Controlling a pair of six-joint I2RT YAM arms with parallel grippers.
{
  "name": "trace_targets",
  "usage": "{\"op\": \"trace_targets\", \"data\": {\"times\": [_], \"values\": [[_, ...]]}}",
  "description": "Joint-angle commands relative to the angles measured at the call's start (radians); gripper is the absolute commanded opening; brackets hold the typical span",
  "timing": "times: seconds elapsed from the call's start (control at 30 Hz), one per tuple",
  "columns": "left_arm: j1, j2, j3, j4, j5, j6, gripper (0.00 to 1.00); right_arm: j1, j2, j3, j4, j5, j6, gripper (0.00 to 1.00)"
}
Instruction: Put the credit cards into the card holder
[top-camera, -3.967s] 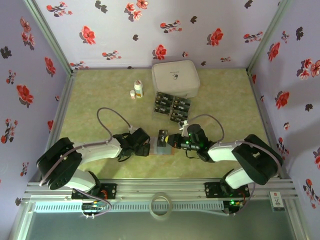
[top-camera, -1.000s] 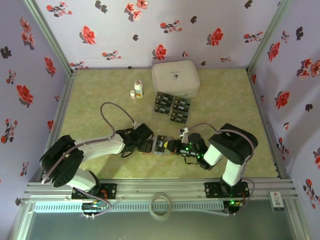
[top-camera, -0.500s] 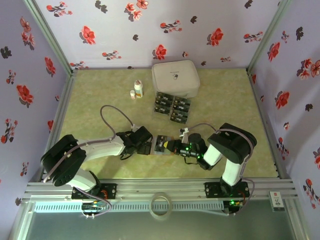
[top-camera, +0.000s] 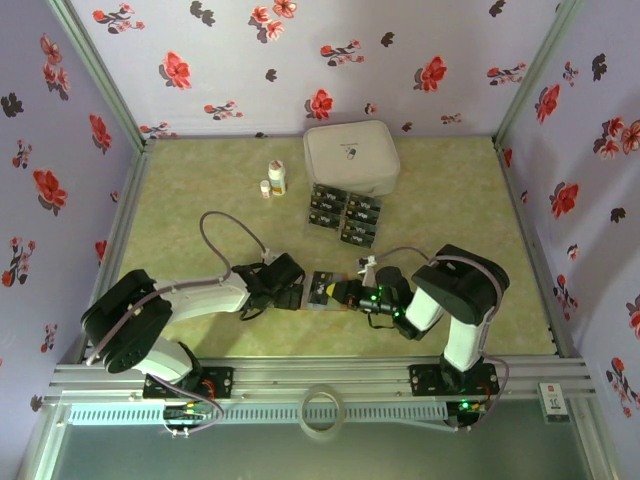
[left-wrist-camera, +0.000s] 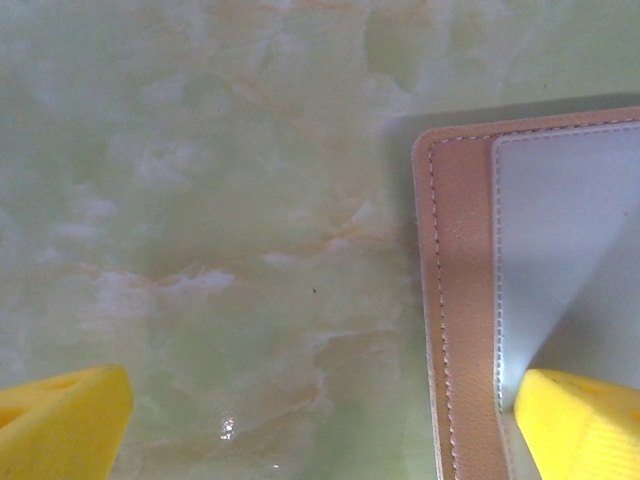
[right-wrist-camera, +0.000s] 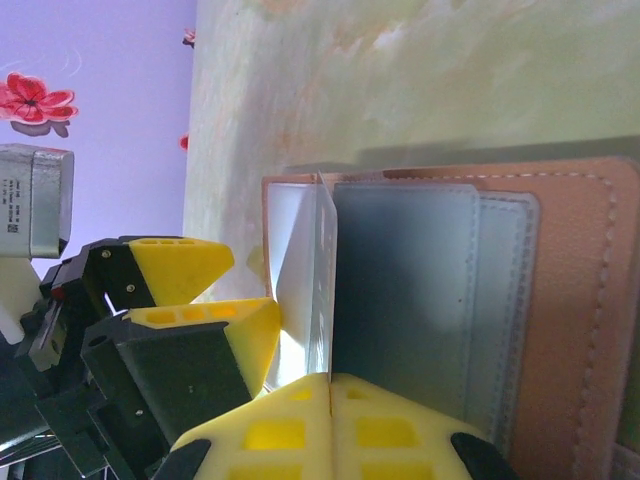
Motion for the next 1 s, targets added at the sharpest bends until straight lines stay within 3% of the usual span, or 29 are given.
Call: {"op": "trace_targets", "data": {"times": [0.0, 0.97], "values": [[-0.002, 0.012, -0.030, -0.023, -0.026, -0.015, 1.00, 0.014, 0.030, 0.015, 0.036, -0.030, 0.013, 0.00], [-0.003, 0.006, -0.034, -0.023, -0.026, -0.013, 1.00, 0.020, 0.044, -0.016, 0.004, -0.039, 0.010, 0.00]]}}
